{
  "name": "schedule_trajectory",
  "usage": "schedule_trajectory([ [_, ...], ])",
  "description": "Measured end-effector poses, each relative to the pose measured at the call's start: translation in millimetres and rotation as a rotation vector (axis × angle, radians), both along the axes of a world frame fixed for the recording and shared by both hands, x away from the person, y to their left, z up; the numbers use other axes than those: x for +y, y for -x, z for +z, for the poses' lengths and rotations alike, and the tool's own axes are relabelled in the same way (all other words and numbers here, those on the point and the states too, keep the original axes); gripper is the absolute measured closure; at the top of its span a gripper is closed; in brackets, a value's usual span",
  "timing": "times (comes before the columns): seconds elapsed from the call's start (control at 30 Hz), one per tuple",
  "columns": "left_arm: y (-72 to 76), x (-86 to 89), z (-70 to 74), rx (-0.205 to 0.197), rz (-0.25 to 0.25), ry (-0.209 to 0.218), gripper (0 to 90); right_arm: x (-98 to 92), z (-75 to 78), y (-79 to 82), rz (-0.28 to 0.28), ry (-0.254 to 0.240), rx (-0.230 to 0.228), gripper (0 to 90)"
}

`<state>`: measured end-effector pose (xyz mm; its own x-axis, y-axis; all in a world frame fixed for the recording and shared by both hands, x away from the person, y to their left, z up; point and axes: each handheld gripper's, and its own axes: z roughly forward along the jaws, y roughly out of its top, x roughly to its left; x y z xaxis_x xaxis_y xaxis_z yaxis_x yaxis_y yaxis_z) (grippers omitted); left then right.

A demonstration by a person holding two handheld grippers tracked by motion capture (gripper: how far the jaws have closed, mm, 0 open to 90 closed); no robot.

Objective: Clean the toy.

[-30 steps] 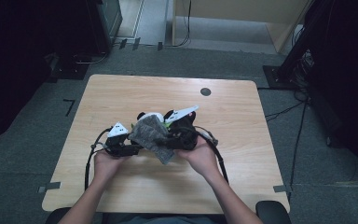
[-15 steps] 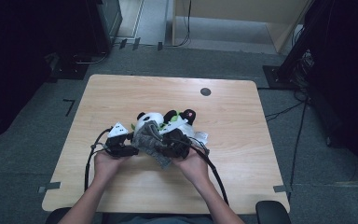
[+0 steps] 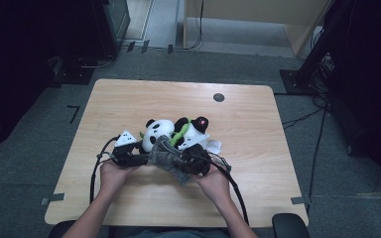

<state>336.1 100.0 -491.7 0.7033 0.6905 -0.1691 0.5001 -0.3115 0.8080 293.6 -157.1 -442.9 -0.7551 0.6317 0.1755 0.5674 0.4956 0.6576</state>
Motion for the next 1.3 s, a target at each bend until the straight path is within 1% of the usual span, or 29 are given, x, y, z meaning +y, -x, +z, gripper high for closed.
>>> schedule_trajectory([
  [0.13,-0.3,0.1,-0.2,0.003,0.004,0.006,37.4,-4.7,-1.0,6.3,-0.002,0.019,-0.012,79.0],
  [0.2,-0.6,0.3,-0.3,0.004,0.005,0.009,37.5,-9.3,-1.7,9.2,-0.007,0.017,-0.019,79.0],
  [0.4,-0.6,0.1,-0.1,0.005,0.006,0.006,37.9,-28.9,-3.0,15.5,-0.026,-0.016,-0.012,78.9],
  [0.53,-0.7,-0.2,-0.2,0.006,0.007,0.008,38.3,-44.1,-3.4,19.1,-0.049,-0.024,-0.007,78.9],
  [0.7,-0.3,-1.0,0.3,0.006,0.006,-0.001,38.4,-62.2,-5.9,22.8,-0.079,-0.044,-0.004,78.8],
  [0.83,-0.3,-0.9,0.2,0.005,0.005,0.0,38.4,-75.1,-8.3,26.5,-0.102,-0.056,-0.009,78.7],
  [1.0,-0.3,-0.7,-0.1,0.004,0.004,0.002,38.3,-86.5,-7.7,29.7,-0.123,-0.045,-0.01,78.7],
  [1.07,-0.4,-0.5,-0.3,0.007,0.006,0.006,38.3,-90.9,-6.7,31.4,-0.138,-0.047,-0.009,78.7],
  [1.17,-0.5,-0.3,-0.7,0.006,0.007,0.01,38.3,-99.0,-4.9,34.0,-0.164,-0.027,-0.014,78.7],
  [1.27,-0.4,-0.3,-0.8,0.005,0.007,0.01,38.3,-106.9,-3.5,35.6,-0.191,-0.029,-0.009,78.7],
  [1.3,-0.4,-0.3,-0.8,0.005,0.007,0.01,38.3,-108.2,-3.1,35.7,-0.192,-0.03,-0.012,78.7],
])
